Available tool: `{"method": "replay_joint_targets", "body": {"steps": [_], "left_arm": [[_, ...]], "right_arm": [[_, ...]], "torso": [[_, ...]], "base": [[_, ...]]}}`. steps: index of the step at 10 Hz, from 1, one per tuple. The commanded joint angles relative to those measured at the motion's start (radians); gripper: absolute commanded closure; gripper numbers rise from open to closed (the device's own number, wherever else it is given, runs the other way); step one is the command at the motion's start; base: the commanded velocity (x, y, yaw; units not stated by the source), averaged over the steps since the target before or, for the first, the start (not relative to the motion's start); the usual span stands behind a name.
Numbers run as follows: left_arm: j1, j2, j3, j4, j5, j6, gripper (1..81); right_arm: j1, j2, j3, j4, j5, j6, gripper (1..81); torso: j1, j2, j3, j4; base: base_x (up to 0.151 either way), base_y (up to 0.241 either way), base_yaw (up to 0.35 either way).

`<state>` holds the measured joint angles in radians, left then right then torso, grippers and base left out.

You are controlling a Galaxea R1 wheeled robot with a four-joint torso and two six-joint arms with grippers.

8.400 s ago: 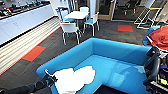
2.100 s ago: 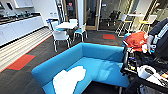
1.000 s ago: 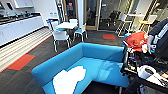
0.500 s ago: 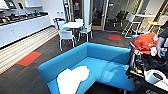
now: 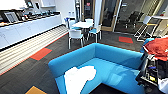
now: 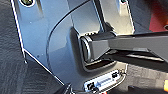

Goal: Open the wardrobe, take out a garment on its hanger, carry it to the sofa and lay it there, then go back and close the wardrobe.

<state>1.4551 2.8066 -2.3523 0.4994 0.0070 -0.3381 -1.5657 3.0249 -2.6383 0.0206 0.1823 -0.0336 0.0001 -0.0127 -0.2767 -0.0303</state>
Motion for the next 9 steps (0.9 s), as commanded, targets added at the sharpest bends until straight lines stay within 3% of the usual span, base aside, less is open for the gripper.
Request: {"method": "replay_joint_targets", "body": {"steps": [1, 9], "left_arm": [[-0.015, -0.005, 0.005, -0.002, 0.056, 0.002, 1.0], [-0.015, -0.001, -0.001, 0.002, 0.064, 0.002, 1.0]], "right_arm": [[0.006, 0.004, -0.001, -0.007, -0.064, -0.006, 1.0], [0.006, 0.005, -0.003, -0.008, -0.064, -0.006, 1.0]], "torso": [[0.0, 0.0, 0.0, 0.0], [0.0, 0.0, 0.0, 0.0]], "base": [[0.0, 0.0, 0.277], [0.0, 0.0, 0.277]]}}
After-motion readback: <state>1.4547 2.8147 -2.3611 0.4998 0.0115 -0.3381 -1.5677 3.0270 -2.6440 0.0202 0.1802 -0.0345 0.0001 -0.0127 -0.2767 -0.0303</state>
